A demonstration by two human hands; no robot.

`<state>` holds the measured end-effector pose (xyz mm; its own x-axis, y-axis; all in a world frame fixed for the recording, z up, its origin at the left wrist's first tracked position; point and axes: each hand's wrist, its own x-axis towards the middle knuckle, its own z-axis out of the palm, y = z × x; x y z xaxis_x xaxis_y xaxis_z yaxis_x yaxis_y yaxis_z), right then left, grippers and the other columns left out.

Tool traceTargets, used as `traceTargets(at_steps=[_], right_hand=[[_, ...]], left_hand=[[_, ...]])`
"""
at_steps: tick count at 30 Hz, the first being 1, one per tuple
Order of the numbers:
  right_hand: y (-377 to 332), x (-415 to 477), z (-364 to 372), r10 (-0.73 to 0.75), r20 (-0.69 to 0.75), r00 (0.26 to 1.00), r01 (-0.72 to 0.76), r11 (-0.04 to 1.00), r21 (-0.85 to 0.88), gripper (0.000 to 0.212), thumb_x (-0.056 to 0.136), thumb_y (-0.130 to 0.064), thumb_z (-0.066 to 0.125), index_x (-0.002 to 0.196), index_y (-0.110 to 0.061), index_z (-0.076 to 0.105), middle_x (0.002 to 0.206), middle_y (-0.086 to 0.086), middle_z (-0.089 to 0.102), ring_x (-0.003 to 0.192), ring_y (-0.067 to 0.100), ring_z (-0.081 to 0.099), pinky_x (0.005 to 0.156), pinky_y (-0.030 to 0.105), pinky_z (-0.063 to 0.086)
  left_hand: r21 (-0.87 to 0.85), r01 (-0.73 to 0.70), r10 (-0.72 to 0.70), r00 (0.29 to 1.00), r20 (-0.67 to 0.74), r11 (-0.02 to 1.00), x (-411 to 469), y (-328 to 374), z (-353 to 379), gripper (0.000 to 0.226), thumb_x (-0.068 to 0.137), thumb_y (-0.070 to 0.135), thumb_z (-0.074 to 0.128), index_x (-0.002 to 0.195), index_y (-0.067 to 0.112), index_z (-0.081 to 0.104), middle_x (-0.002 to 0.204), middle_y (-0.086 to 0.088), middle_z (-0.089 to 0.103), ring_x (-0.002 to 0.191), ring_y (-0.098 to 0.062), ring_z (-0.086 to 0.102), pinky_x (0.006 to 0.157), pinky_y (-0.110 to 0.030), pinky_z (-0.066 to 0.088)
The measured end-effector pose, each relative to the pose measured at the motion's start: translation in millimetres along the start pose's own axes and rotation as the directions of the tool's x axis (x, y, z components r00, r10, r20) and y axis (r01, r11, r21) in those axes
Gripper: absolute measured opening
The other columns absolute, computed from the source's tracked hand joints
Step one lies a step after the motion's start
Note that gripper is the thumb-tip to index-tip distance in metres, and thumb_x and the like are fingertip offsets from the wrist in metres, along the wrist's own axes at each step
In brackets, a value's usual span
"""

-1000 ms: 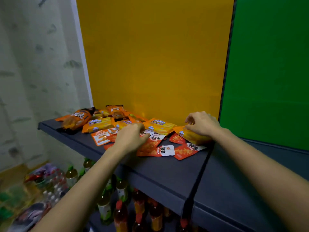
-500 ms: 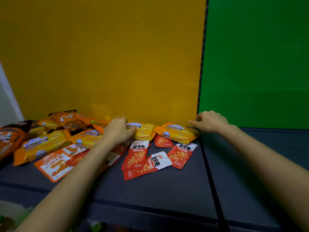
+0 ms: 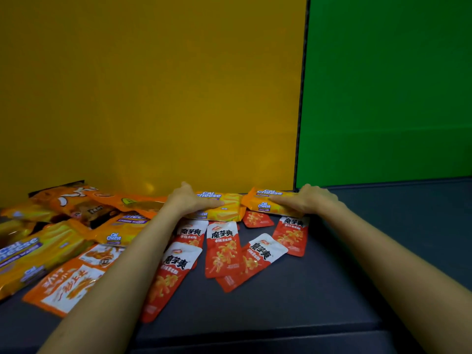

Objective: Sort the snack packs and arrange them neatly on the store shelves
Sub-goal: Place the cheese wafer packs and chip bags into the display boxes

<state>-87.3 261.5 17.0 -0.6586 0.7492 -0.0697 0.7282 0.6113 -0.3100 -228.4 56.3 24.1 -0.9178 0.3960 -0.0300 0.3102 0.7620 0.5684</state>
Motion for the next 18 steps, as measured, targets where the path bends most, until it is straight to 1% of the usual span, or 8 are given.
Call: traceTargets(at_steps=[4, 7, 10, 12, 14, 16, 18], right_hand=[[-6.7, -0.5, 8.0, 0.027, -0.009, 1.000, -0.026, 0.993, 0.117, 0.108, 0.066, -0.080, 0.053, 0.143, -0.007, 0.030, 0.147, 0.014, 0.039, 0.133, 0.035, 0.040, 0.103, 0.042, 0.037], [-9.0, 3.2, 10.9, 0.043, -0.008, 0.999, -0.040, 0.973, 0.228, 0.106, 0.067, -0.073, 0.061, 0.141, -0.004, 0.029, 0.146, 0.016, 0.039, 0.133, 0.035, 0.039, 0.102, 0.040, 0.038], [-8.8, 7.7, 10.7, 0.052, 0.027, 0.998, -0.058, 0.923, 0.381, 0.105, 0.068, -0.060, 0.072, 0.141, -0.001, 0.026, 0.145, 0.016, 0.039, 0.132, 0.032, 0.041, 0.103, 0.038, 0.040], [-7.2, 11.4, 10.4, 0.060, 0.051, 0.997, -0.077, 0.869, 0.489, 0.106, 0.066, -0.051, 0.078, 0.142, 0.000, 0.024, 0.145, 0.016, 0.039, 0.131, 0.031, 0.041, 0.103, 0.038, 0.041], [-6.2, 13.0, 10.7, 0.054, 0.062, 0.997, -0.081, 0.807, 0.585, 0.106, 0.068, -0.042, 0.080, 0.144, 0.000, 0.019, 0.147, 0.016, 0.035, 0.133, 0.031, 0.039, 0.101, 0.036, 0.039], [-4.8, 13.2, 11.6, 0.066, 0.037, 0.997, -0.074, 0.754, 0.653, 0.104, 0.071, -0.033, 0.080, 0.144, 0.001, 0.015, 0.148, 0.016, 0.033, 0.134, 0.030, 0.037, 0.099, 0.035, 0.038], [-2.9, 15.1, 14.3, 0.087, 0.017, 0.996, -0.073, 0.700, 0.711, 0.099, 0.073, -0.029, 0.079, 0.144, 0.001, 0.016, 0.146, 0.017, 0.036, 0.132, 0.030, 0.041, 0.094, 0.033, 0.040]], left_hand=[[-0.131, 0.018, -0.010, 0.998, 0.061, 0.991, 4.8, -0.1, -2.1, 0.115, 0.067, 0.043, 0.079, 0.147, -0.002, 0.009, 0.154, -0.017, 0.022, 0.140, -0.033, 0.027, 0.110, -0.038, 0.029], [-0.168, 0.029, -0.017, 0.997, 0.070, 0.985, 7.8, -1.1, -1.6, 0.117, 0.066, 0.039, 0.081, 0.148, -0.001, 0.007, 0.154, -0.017, 0.022, 0.139, -0.034, 0.028, 0.108, -0.039, 0.031], [-0.223, 0.042, -0.024, 0.996, 0.081, 0.974, 10.2, -2.5, -2.2, 0.117, 0.065, 0.036, 0.082, 0.148, 0.001, 0.008, 0.153, -0.018, 0.026, 0.137, -0.035, 0.032, 0.107, -0.040, 0.034], [-0.257, 0.048, -0.027, 0.996, 0.085, 0.965, 11.6, -3.4, -3.0, 0.116, 0.064, 0.034, 0.084, 0.148, 0.001, 0.011, 0.152, -0.017, 0.027, 0.136, -0.034, 0.033, 0.105, -0.040, 0.035], [-0.289, 0.044, -0.021, 0.996, 0.081, 0.956, 11.6, -3.6, -4.6, 0.112, 0.063, 0.031, 0.085, 0.146, 0.001, 0.017, 0.150, -0.016, 0.032, 0.133, -0.033, 0.037, 0.101, -0.039, 0.038], [-0.342, 0.039, -0.018, 0.998, 0.065, 0.939, 10.6, -3.9, -6.0, 0.106, 0.062, 0.028, 0.086, 0.144, 0.002, 0.023, 0.145, -0.016, 0.038, 0.127, -0.033, 0.044, 0.091, -0.036, 0.042], [-0.396, 0.049, -0.026, 0.998, 0.063, 0.917, 11.0, -5.8, -7.0, 0.099, 0.061, 0.026, 0.086, 0.139, 0.004, 0.030, 0.137, -0.016, 0.046, 0.119, -0.033, 0.050, 0.082, -0.035, 0.043]])
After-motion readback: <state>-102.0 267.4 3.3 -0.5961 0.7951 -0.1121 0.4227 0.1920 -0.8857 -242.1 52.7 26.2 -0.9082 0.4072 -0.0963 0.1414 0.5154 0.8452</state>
